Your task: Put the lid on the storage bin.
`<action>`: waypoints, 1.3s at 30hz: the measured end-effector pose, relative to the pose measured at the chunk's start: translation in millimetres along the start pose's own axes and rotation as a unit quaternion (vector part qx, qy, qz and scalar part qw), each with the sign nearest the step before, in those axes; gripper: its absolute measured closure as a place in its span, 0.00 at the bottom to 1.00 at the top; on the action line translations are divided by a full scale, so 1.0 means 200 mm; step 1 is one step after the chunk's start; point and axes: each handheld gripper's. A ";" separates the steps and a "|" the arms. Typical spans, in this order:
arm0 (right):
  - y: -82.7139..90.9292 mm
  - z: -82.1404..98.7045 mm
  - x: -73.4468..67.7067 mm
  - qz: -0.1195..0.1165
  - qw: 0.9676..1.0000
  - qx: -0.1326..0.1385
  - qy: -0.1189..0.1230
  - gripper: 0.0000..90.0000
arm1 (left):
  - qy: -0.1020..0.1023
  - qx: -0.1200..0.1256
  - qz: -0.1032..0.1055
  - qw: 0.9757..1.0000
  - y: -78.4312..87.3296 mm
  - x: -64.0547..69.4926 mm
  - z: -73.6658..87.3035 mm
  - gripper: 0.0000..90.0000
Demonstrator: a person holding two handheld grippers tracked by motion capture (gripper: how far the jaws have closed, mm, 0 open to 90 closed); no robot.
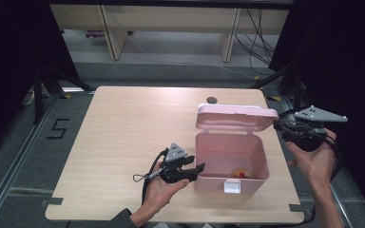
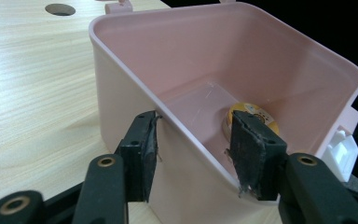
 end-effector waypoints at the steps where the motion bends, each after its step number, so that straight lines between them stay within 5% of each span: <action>1: 0.01 0.01 0.00 -0.005 1.000 -0.003 0.001 0.97 | 0.001 0.002 0.004 1.000 0.00 0.00 0.00 0.55; 15: 0.09 0.16 -0.02 -0.022 1.000 -0.003 0.010 0.95 | -0.011 0.005 0.011 1.000 0.15 -0.02 0.02 0.53; 26: 0.11 0.31 -0.04 -0.047 0.998 -0.022 -0.020 0.94 | -0.013 0.014 0.019 1.000 0.23 -0.03 0.05 0.52; 39: 0.11 0.41 -0.04 -0.058 0.997 -0.038 -0.032 0.95 | -0.022 -0.004 0.016 1.000 0.30 -0.07 0.13 0.52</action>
Point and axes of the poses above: each handheld gripper's, and its own axes: y roughly backward along the jaws, z roughly out of its underside, x roughly to its right, and after that the axes turned 11 degrees about -y, right-handed
